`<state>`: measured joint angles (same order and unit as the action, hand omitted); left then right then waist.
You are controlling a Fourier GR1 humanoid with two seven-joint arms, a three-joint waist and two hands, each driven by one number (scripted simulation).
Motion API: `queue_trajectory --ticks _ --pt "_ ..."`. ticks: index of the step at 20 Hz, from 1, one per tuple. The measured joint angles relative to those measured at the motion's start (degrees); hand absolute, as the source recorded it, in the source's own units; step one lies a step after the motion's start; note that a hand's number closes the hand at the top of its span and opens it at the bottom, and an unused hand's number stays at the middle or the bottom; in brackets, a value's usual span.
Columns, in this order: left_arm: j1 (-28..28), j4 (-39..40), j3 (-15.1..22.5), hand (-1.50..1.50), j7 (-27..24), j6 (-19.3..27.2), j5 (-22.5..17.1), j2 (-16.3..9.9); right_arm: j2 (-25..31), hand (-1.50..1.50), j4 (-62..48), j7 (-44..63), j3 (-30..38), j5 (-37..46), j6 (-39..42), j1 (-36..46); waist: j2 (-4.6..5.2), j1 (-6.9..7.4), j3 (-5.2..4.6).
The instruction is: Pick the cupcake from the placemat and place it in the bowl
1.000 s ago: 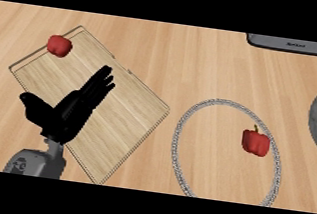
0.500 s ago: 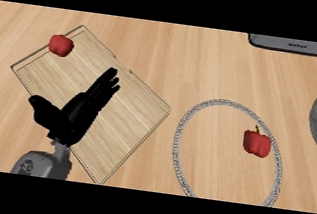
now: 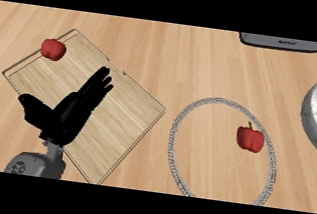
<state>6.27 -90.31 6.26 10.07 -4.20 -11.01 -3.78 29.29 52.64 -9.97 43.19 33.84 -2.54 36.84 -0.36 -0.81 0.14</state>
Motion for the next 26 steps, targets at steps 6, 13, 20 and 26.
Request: queue_trajectory --ticks 6,13,20,26 --pt "-2.30 -0.72 -0.32 0.00 -0.64 0.66 0.47 -0.04 -3.54 -1.50 14.94 -3.22 5.70 -13.09 8.93 -6.93 -0.73 -1.98 -0.20" --pt "-3.06 -1.32 -1.85 0.00 -0.37 1.11 0.04 -0.73 -11.11 -1.50 36.88 -3.46 12.33 -26.96 20.88 -22.60 -1.15 -4.16 -0.29" --pt "-4.86 -1.80 -2.67 0.00 -1.13 1.43 0.16 -1.12 -22.59 1.50 56.24 -7.70 19.63 -39.54 32.80 -43.22 -1.30 -5.98 -0.29" --pt "-6.21 -2.72 -3.19 0.00 -1.32 1.51 -0.11 -1.35 -27.81 1.50 59.60 -13.77 23.40 -49.85 41.97 -63.11 -1.30 -7.19 -0.07"
